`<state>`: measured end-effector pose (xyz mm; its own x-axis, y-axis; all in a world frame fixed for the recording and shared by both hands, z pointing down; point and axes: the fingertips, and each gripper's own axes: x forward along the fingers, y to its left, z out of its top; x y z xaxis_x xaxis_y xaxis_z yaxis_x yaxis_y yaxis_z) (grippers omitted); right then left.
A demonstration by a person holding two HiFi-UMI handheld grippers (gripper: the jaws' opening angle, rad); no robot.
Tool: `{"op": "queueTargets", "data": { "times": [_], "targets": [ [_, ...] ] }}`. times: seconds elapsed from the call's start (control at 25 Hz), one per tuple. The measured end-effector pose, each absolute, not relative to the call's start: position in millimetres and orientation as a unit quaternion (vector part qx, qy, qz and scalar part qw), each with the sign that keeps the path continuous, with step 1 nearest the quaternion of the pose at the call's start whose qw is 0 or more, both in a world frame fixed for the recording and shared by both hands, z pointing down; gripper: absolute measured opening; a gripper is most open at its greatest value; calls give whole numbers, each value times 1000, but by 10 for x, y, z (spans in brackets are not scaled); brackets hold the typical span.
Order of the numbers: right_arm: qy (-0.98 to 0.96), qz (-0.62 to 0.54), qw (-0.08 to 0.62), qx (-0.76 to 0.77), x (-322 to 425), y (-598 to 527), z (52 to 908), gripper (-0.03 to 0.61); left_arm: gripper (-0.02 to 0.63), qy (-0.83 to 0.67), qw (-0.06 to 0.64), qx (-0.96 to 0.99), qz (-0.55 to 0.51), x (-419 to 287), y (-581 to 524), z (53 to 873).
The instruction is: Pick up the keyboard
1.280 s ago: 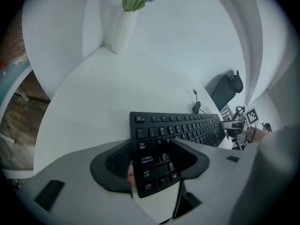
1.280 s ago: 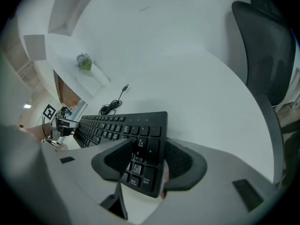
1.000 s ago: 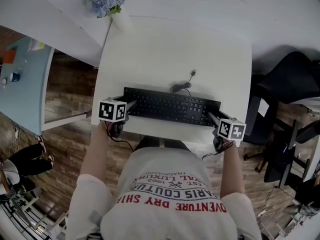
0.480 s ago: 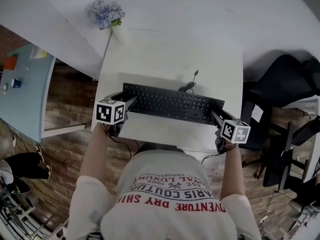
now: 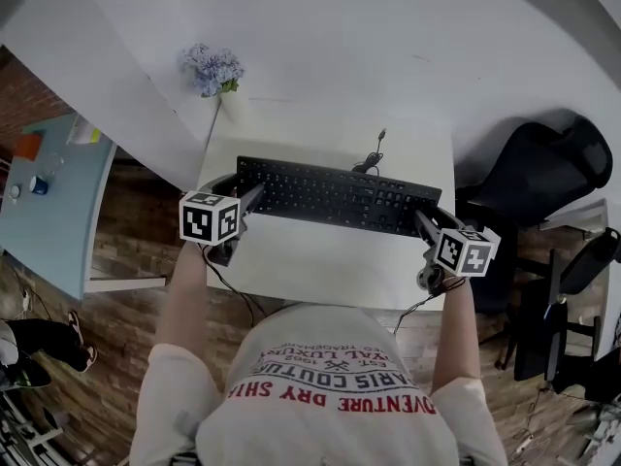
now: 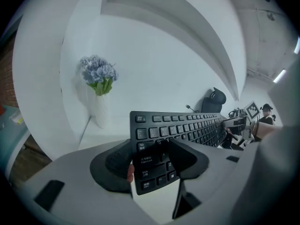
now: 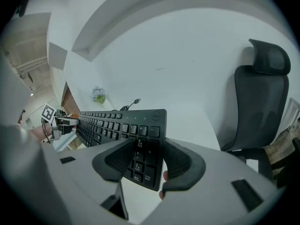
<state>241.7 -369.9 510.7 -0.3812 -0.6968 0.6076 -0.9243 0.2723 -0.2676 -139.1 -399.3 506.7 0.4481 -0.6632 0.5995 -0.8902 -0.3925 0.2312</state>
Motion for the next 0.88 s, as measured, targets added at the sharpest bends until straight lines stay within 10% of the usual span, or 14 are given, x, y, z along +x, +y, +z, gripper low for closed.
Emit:
{"op": "queueTargets", "data": {
  "times": [0.88],
  "targets": [
    [-814, 153, 111, 549, 2437, -4066, 3511, 218, 256, -513, 129, 840, 120, -1379, -4311, 3442]
  ]
}}
